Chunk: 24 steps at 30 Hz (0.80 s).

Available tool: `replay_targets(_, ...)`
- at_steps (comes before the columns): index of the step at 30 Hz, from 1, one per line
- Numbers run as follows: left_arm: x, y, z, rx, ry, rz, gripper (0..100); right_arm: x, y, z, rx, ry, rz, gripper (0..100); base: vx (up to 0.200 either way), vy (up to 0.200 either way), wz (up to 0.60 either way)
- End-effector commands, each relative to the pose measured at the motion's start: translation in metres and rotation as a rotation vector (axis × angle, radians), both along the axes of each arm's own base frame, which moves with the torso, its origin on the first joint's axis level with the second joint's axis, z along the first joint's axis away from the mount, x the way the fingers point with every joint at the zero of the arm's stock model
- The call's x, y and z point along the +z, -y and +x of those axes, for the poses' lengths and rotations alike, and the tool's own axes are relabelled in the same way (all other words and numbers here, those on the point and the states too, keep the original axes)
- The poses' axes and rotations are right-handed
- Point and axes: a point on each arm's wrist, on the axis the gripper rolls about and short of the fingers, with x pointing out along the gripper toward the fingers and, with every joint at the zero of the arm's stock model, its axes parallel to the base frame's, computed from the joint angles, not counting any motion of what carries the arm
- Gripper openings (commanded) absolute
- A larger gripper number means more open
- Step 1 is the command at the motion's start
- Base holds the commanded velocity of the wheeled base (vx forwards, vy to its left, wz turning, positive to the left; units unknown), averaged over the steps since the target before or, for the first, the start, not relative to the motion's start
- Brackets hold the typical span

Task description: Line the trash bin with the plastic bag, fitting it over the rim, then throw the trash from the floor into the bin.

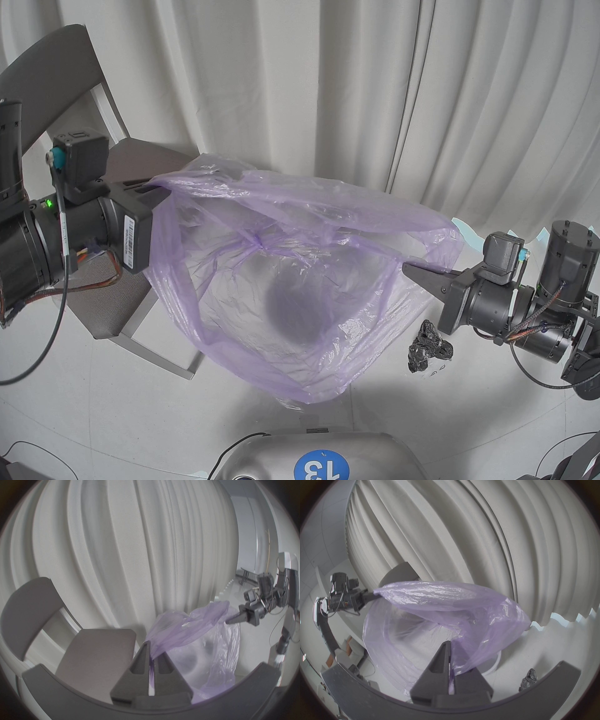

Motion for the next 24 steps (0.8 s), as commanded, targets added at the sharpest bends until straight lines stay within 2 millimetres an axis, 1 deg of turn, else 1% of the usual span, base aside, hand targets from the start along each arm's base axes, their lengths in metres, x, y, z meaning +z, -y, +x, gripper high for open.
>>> replay_targets(1,-0.008,0.01,-0.001,-0.047,-0.021,-0.048,0,0.009,0.021,-0.012,0.013,0.027,-0.046,0,0.0,0.0,0.0)
replay_targets(4,-0.02,0.012,-0.004,-0.078,-0.061,-0.1,0,0.008,0.029,-0.018,0.038,0.024,-0.114,0,0.0,0.0,0.0)
replay_targets(6,-0.032,0.014,-0.004,-0.095,-0.096,-0.113,0,0.006,0.033,-0.021,0.044,0.015,-0.147,0,0.0,0.0,0.0)
replay_targets(7,-0.033,0.014,-0.004,-0.094,-0.099,-0.113,0,0.006,0.033,-0.021,0.044,0.016,-0.148,0,0.0,0.0,0.0)
replay_targets(8,-0.047,0.017,-0.004,-0.102,-0.131,-0.101,0,0.004,0.036,-0.025,0.046,0.004,-0.173,0,0.0,0.0,0.0)
replay_targets(9,-0.053,0.018,-0.004,-0.102,-0.142,-0.097,0,0.003,0.037,-0.025,0.047,0.002,-0.186,0,0.0,0.0,0.0)
replay_targets(10,-0.066,0.018,-0.003,-0.099,-0.159,-0.094,0,0.0,0.04,-0.026,0.047,-0.002,-0.228,0,0.0,0.0,0.0)
replay_targets(13,-0.076,0.018,-0.002,-0.099,-0.147,-0.123,0,-0.005,0.044,-0.023,0.037,-0.005,-0.287,0,0.0,0.0,0.0)
replay_targets(17,-0.092,0.026,0.008,-0.122,-0.098,-0.206,0,-0.011,0.051,-0.02,0.022,0.002,-0.345,0,0.0,0.0,0.0)
replay_targets(19,-0.098,0.029,0.015,-0.118,-0.087,-0.219,0,-0.013,0.052,-0.018,0.015,0.0,-0.356,0,0.0,0.0,0.0)
replay_targets(21,-0.107,0.033,0.022,-0.111,-0.097,-0.232,0,-0.014,0.053,-0.018,0.029,-0.005,-0.352,0,0.0,0.0,0.0)
replay_targets(22,-0.107,0.033,0.022,-0.111,-0.097,-0.232,0,-0.014,0.053,-0.018,0.029,-0.005,-0.352,0,0.0,0.0,0.0)
replay_targets(24,-0.115,0.043,0.033,-0.101,-0.129,-0.299,0,-0.019,0.054,-0.016,0.065,-0.025,-0.345,0,0.0,0.0,0.0)
